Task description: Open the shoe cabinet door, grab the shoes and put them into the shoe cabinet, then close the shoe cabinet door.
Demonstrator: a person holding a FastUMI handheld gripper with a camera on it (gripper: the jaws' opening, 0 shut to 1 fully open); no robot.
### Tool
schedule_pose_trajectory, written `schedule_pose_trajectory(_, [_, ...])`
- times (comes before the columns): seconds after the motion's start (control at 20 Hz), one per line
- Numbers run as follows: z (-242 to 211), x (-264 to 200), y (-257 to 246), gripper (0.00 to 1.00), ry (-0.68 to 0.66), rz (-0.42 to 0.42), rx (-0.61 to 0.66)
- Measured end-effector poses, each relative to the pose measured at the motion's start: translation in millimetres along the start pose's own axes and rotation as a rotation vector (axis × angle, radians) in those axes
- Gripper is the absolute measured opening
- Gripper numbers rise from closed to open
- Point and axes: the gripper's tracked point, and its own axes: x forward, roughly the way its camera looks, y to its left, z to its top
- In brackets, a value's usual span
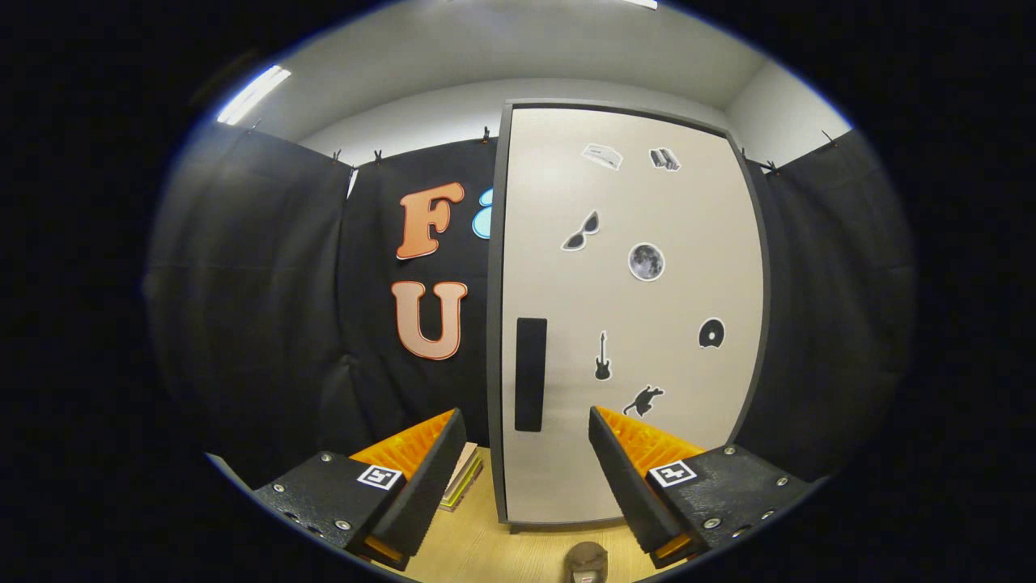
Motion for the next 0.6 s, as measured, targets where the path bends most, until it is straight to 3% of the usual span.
schedule_pose_trajectory(0.45, [-9.3, 85.1, 10.1, 0.95, 0.012, -0.017, 0.014])
schedule_pose_trajectory(0.6, [-13.8, 102.0, 4.6, 0.83, 0.023, -0.042, 0.016])
